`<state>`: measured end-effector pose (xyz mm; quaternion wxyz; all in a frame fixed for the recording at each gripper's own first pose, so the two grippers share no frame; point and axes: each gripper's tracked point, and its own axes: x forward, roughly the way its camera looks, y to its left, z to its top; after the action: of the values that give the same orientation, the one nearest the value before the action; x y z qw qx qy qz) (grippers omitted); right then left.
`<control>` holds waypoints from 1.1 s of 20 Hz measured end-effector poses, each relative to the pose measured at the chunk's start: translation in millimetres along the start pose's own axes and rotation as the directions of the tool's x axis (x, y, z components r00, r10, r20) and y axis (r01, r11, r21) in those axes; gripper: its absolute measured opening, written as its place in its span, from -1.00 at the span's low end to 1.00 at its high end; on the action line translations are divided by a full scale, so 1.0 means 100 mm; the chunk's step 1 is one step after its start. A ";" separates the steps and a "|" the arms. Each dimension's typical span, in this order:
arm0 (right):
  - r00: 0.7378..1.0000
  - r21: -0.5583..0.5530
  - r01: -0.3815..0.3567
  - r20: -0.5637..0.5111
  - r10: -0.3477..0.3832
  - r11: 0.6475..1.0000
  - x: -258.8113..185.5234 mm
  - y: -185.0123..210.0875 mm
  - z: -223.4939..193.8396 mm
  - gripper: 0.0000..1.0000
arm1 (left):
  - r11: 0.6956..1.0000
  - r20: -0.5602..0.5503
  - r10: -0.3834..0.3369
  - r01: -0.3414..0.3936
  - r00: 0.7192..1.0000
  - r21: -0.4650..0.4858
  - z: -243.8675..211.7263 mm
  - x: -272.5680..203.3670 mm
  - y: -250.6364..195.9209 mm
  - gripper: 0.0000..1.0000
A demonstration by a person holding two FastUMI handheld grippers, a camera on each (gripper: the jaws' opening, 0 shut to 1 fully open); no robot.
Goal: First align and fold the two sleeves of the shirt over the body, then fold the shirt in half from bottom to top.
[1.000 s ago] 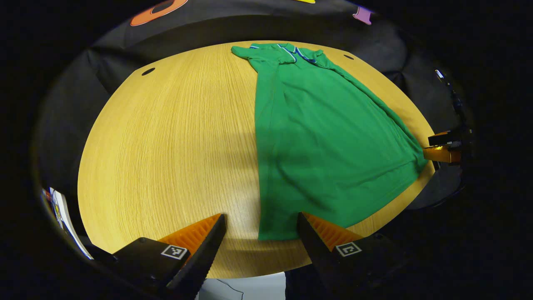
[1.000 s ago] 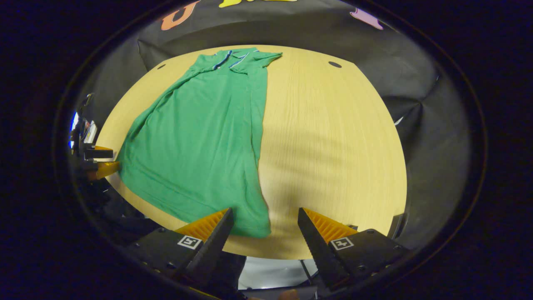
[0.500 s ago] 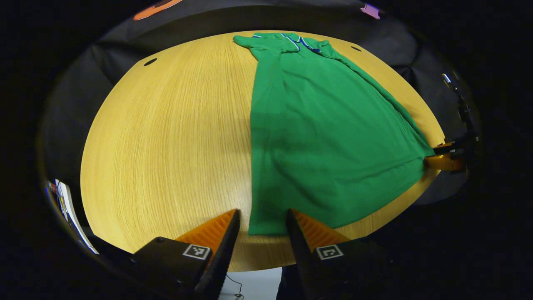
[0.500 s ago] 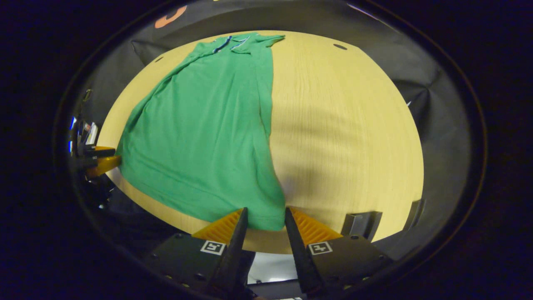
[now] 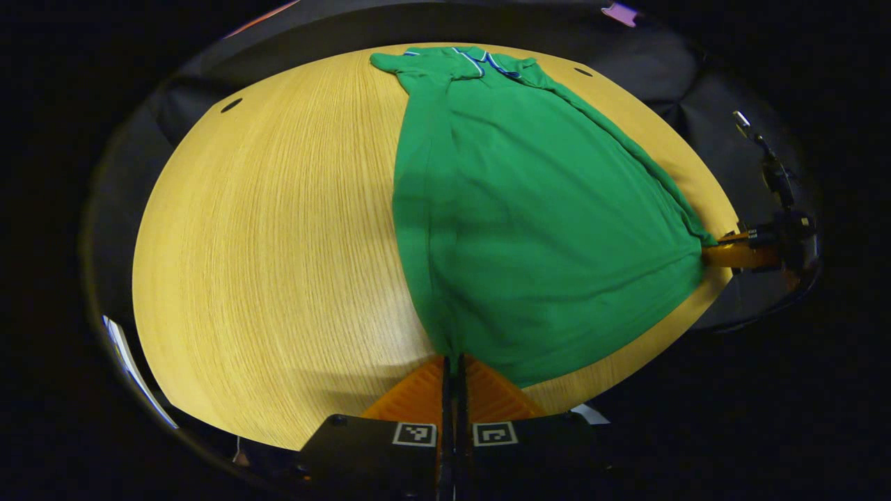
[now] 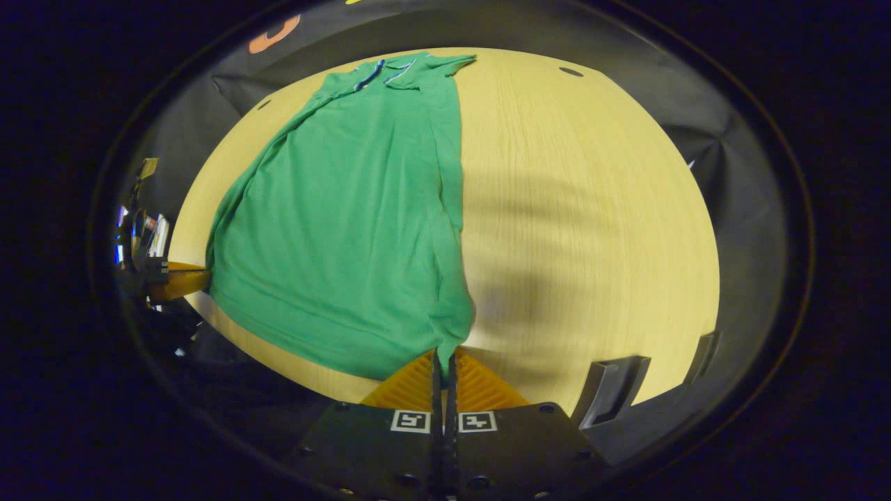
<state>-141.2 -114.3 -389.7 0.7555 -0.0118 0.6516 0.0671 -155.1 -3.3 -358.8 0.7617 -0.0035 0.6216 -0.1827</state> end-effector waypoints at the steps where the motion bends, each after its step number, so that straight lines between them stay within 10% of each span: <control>1: 1.000 -0.016 0.005 0.013 -0.004 1.000 -0.04 -0.01 0.03 -1.00 | 1.000 0.010 -0.009 0.009 1.000 -0.020 0.03 -0.05 0.01 -0.87; 9: 0.987 -0.018 -0.012 0.159 0.014 1.000 -0.51 0.00 0.44 -0.99 | 0.991 0.091 -0.102 0.109 0.991 -0.077 0.25 -0.46 -0.05 -0.87; 22: 0.927 0.019 -0.025 0.374 0.016 1.000 -0.89 -0.07 1.35 -1.00 | 0.998 0.279 -0.057 0.049 0.959 0.038 1.28 -0.85 0.10 -0.88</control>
<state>-20.6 -114.7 -282.0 0.8650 0.0167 0.4968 0.0683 -44.6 1.7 -251.5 0.8367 -0.0343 0.5045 -0.2102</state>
